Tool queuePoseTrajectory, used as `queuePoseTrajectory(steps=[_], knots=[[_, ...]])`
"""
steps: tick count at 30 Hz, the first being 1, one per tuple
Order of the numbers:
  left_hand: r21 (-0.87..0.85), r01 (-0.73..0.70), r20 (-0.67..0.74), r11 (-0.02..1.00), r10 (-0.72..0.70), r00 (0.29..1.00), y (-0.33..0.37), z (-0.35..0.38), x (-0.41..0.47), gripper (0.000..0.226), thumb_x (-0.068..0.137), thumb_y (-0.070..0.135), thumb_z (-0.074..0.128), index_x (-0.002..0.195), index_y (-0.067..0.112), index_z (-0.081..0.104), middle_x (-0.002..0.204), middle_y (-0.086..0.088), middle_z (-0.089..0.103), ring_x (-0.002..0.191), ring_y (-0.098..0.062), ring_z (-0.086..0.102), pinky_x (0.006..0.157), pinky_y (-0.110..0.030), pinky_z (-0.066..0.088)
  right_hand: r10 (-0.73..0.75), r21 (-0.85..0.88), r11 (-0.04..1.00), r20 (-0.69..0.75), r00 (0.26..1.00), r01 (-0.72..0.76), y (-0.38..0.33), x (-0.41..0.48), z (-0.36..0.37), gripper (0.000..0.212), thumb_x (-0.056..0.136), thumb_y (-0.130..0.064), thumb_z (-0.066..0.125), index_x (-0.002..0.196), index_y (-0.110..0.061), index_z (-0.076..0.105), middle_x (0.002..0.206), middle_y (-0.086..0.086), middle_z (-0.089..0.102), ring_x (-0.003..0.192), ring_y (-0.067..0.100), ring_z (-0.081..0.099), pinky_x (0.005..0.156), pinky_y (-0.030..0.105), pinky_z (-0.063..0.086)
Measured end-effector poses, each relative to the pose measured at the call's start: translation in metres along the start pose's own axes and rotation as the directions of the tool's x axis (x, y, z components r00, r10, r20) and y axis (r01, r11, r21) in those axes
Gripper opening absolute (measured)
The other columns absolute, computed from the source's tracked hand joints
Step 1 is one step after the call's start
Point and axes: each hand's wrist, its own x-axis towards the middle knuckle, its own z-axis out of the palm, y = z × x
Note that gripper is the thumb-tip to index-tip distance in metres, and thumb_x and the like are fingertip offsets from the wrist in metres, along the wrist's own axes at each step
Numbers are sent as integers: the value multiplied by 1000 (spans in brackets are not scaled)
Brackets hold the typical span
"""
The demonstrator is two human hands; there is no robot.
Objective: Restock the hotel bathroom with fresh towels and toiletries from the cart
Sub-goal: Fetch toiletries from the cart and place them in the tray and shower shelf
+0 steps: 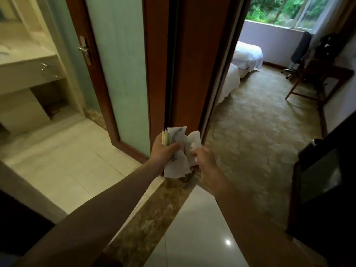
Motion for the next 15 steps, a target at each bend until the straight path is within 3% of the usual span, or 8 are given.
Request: queuePoseTrajectory(steps=[2,7,9,11,15], knots=[[-3,-8,-56,1000,7,998,4,-11,29,34,82,2,67,112,15,57,100,-11,64,86,-18,64,67,-28,57,-10,1,1000,58,998,10,-13,28,21,20,94,-2,46,107,-11,59,89,6,61,84,21,58,70,32,49],[-48,40,-195,998,-49,980,1,-40,96,42,82,8,68,121,13,55,104,-10,65,91,-20,66,61,-24,54,8,-50,999,229,973,4,-39,93,67,26,94,-3,46,115,-11,59,98,10,65,90,26,63,64,32,51],[-68,25,-237,997,-40,971,2,-51,125,41,82,6,67,120,15,55,102,-9,66,92,-21,67,61,-23,55,14,-59,998,302,953,4,-49,126,90,33,93,-3,46,125,-7,57,110,14,66,101,31,64,81,44,57],[-69,-7,-297,998,-14,955,7,-62,152,35,82,3,65,112,17,58,98,-7,67,88,-20,68,59,-22,54,9,-72,997,346,938,17,-61,156,114,38,93,-1,46,129,-9,55,115,16,65,106,34,64,93,50,54],[-69,-57,-422,996,22,906,21,-86,214,31,78,-3,63,105,12,62,95,-13,69,85,-24,69,66,-30,58,12,-105,994,433,901,37,-93,222,161,39,92,0,47,129,-7,56,116,17,66,107,36,64,85,46,54]])
